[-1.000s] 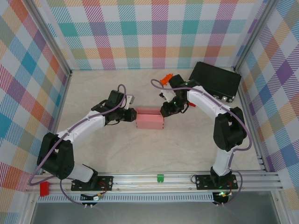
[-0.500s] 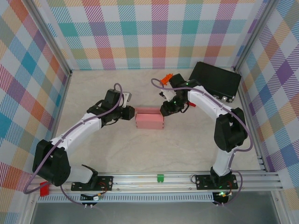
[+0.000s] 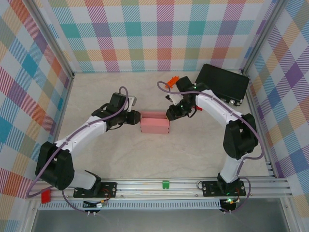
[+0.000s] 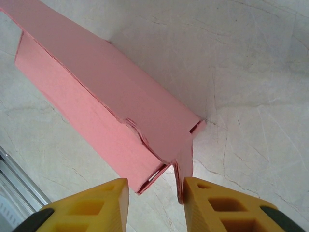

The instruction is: Fold the paper box

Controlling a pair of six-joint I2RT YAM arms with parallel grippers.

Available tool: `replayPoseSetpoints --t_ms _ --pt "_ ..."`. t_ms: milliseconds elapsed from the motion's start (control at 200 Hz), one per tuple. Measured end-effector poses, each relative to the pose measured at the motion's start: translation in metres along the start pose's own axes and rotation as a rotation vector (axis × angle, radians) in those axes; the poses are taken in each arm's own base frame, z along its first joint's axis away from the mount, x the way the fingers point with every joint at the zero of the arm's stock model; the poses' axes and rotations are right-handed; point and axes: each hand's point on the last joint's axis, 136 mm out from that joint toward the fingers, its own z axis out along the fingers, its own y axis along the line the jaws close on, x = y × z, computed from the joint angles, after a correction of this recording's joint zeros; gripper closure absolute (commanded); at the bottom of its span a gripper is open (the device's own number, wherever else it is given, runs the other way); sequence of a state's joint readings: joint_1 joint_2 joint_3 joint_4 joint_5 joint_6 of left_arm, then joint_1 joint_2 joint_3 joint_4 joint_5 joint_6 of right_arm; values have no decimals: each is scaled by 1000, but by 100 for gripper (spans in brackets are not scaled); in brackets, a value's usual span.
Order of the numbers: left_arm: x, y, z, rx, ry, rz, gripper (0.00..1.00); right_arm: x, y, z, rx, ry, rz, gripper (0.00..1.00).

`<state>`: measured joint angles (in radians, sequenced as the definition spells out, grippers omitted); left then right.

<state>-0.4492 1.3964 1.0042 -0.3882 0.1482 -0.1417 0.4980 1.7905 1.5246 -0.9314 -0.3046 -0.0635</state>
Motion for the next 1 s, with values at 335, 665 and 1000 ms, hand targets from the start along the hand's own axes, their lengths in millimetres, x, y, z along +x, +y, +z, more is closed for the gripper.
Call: replayPoseSetpoints --t_ms 335,665,1000 --pt "3 -3 10 27 21 -2 64 8 -3 4 8 18 12 66" --pt "3 -8 11 57 24 2 71 7 -2 2 9 10 16 69" --pt "4 -12 10 78 30 2 76 7 0 2 -4 10 30 72"
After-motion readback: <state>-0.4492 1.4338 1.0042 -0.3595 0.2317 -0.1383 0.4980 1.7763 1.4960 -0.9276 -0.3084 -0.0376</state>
